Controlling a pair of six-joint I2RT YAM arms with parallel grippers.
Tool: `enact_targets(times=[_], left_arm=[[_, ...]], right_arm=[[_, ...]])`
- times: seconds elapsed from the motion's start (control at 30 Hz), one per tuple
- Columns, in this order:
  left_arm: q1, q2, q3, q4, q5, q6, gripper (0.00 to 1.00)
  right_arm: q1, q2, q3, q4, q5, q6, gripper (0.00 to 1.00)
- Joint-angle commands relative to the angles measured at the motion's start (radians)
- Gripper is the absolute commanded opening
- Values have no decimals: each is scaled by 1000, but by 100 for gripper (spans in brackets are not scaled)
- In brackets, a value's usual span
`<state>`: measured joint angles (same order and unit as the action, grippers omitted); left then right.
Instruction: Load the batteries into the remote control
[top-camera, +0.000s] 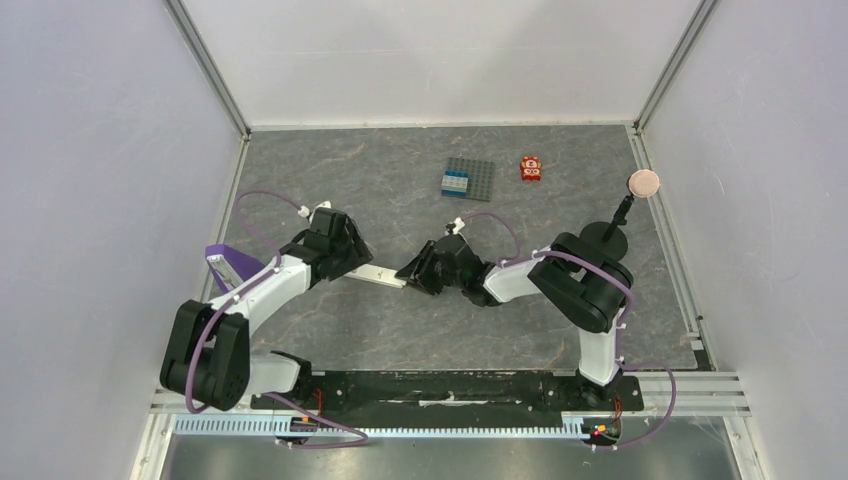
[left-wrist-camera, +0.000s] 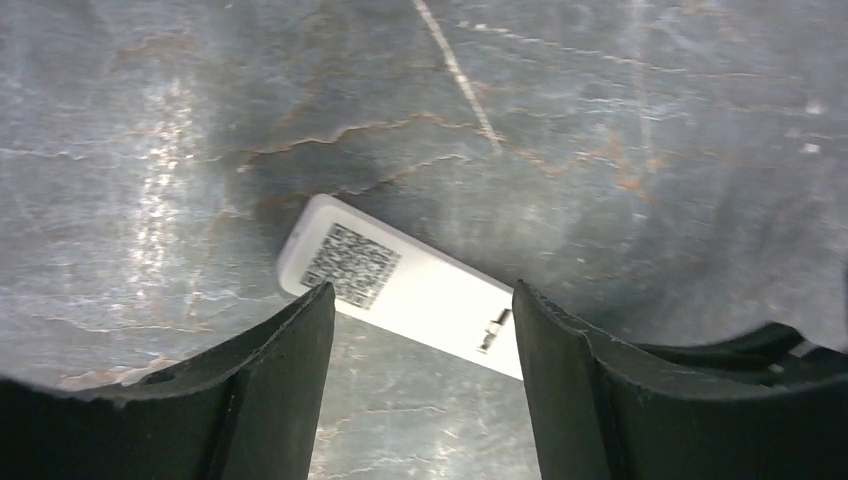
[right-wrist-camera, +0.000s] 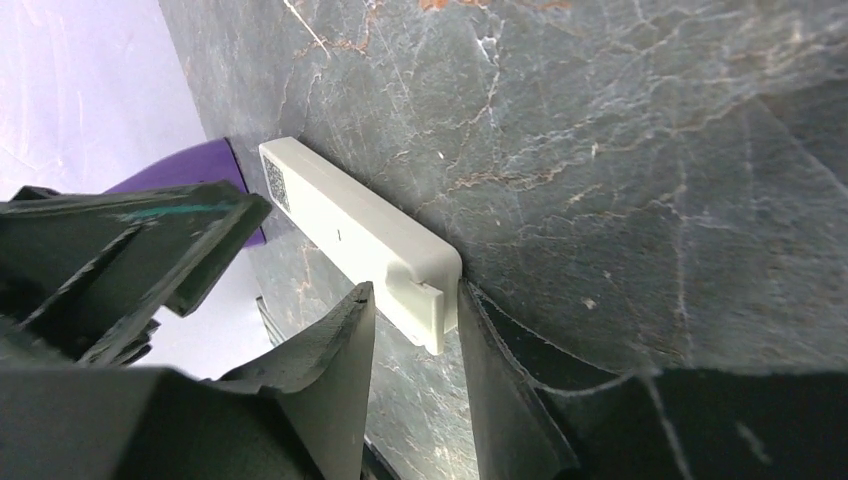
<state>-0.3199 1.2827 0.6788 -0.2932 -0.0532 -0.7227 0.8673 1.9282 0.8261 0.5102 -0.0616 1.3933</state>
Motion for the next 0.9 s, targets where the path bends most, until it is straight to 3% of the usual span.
enact_targets(times=[0.0,0.33,0.87], left_arm=[[4,59,16,-17,-162,57,73],[5,74,-35,24,-151,71,74],[4,20,-16,-33,-197,109,74]], right_arm=[[4,78,-20,-290,131,-111,41],[5,91,-10,-299,141,-139,40],[-5,134,36,-335,133,-338,29]])
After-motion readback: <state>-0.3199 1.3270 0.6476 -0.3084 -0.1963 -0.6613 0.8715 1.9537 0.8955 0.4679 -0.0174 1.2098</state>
